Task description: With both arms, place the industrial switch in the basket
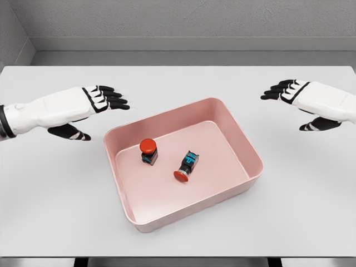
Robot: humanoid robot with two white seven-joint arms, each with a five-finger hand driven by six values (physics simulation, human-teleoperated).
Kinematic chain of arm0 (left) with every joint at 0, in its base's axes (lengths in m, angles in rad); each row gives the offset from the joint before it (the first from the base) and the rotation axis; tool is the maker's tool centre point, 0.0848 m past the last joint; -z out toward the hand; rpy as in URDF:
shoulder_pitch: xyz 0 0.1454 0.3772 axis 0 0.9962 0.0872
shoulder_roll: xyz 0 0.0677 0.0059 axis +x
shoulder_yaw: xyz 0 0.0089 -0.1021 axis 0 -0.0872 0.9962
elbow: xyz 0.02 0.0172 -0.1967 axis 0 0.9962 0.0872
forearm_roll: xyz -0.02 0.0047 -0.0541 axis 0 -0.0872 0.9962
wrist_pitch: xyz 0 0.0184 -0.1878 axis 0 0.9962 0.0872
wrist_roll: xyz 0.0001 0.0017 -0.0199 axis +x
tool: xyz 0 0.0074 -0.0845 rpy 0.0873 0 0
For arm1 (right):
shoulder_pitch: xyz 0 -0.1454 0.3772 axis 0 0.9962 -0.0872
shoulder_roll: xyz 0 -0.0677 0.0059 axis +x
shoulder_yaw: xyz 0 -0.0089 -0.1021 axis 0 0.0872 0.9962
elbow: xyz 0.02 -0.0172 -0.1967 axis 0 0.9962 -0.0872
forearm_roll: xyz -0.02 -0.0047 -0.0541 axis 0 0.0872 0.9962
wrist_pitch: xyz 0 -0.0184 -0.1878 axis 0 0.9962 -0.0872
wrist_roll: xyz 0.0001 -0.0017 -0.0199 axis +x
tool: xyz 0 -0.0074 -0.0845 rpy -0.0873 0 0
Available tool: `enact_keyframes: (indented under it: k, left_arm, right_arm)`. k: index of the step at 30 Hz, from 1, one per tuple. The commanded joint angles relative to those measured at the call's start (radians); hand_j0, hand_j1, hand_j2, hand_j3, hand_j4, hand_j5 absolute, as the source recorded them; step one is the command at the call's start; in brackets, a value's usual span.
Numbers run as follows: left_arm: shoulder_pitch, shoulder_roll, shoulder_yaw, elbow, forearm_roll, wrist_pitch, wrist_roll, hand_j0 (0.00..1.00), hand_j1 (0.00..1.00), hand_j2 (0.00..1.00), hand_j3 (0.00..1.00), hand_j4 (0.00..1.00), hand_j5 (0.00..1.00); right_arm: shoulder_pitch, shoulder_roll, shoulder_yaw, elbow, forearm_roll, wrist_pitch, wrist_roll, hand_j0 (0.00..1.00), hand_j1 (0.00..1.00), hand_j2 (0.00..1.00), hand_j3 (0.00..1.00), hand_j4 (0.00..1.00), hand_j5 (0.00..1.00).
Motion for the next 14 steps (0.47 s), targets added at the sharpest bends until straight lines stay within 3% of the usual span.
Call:
enact_keyframes:
  k: [1,3,14]
  left_arm:
    - [0.000,0.019,-0.003,0.033,0.009,0.001,0.000,1.00,1.00,1.00,1.00,1.00,1.00]
    - [0.000,0.047,-0.003,0.077,-0.002,0.001,-0.001,1.00,1.00,1.00,1.00,1.00,1.00]
    - [0.008,0.068,-0.003,0.135,-0.016,0.001,-0.006,1.00,1.00,1.00,1.00,1.00,1.00]
  right_arm:
    - [0.000,-0.001,0.000,-0.001,-0.007,0.003,-0.001,1.00,1.00,1.00,1.00,1.00,1.00]
    - [0.000,-0.001,-0.001,-0.001,-0.007,0.003,0.001,1.00,1.00,1.00,1.00,1.00,1.00]
    - [0.000,-0.001,-0.001,-0.001,-0.005,0.003,-0.001,1.00,1.00,1.00,1.00,1.00,1.00]
